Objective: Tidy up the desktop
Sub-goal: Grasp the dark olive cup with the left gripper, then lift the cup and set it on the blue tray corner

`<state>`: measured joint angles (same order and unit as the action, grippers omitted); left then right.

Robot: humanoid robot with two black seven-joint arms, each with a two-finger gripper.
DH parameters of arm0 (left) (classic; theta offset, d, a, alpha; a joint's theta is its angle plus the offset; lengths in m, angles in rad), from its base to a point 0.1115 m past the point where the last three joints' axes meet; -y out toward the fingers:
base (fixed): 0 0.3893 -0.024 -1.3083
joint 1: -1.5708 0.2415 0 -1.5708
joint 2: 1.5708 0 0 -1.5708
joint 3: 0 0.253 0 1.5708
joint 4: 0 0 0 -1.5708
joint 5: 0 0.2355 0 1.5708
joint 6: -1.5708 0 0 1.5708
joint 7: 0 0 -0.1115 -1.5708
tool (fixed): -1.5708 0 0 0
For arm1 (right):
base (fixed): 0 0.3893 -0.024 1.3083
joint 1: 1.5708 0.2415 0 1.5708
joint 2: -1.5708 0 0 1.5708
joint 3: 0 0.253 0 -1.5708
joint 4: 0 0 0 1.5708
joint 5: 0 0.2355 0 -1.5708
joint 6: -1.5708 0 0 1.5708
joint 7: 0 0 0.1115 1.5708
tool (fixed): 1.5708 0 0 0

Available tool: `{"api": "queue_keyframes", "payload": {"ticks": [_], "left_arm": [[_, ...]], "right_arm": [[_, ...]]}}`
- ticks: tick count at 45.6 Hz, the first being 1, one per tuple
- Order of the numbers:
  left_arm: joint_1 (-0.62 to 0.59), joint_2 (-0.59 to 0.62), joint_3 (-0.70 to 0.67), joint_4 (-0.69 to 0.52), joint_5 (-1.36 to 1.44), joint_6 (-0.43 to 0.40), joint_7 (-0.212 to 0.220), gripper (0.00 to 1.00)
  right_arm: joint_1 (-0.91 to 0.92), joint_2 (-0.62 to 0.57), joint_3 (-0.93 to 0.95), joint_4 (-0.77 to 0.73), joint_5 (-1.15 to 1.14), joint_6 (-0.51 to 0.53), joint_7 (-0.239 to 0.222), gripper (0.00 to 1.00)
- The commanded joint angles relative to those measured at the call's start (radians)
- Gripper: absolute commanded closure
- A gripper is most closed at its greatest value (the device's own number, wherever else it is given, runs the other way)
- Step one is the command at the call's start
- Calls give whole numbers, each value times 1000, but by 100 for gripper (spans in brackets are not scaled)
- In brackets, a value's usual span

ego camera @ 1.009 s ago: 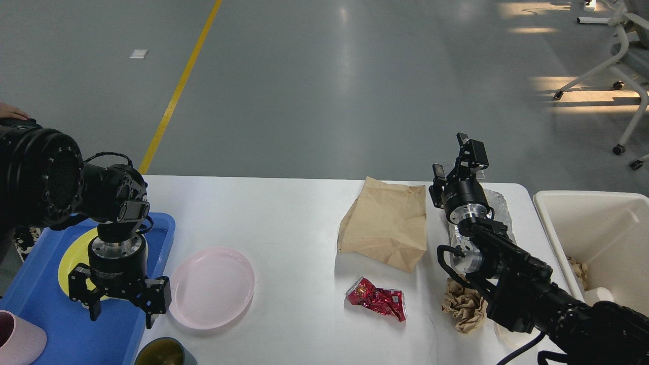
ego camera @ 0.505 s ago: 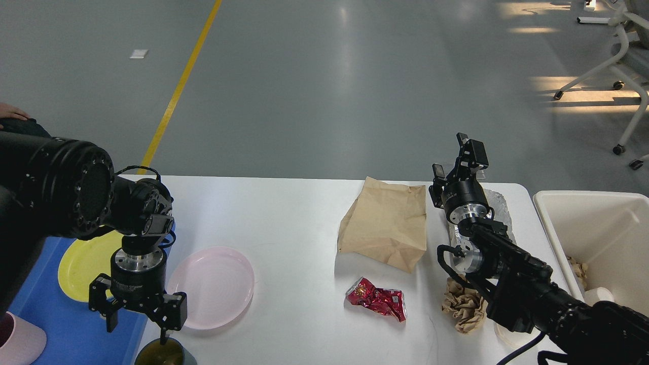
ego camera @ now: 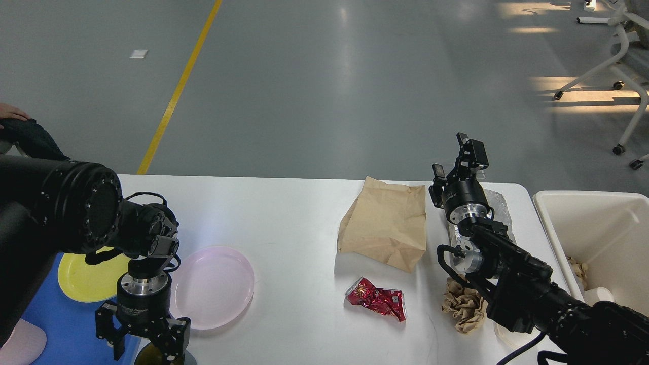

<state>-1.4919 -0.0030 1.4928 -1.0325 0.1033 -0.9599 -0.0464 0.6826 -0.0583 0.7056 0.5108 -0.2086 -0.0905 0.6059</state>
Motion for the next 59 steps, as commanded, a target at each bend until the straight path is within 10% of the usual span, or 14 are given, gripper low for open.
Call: {"api": "queue_keyframes", "payload": {"ticks": [1,22,59], "left_arm": [[13,0,-3,3,-2,0,2,36],[30,1,0,3,1,0,2,100],[-251,159,-100,-15,-11,0,-4,100]], "right_arm": [[0,0,0,0,0,0,0,0],[0,0,0,0,0,0,0,0],[0,0,0,0,0,0,0,0]]}}
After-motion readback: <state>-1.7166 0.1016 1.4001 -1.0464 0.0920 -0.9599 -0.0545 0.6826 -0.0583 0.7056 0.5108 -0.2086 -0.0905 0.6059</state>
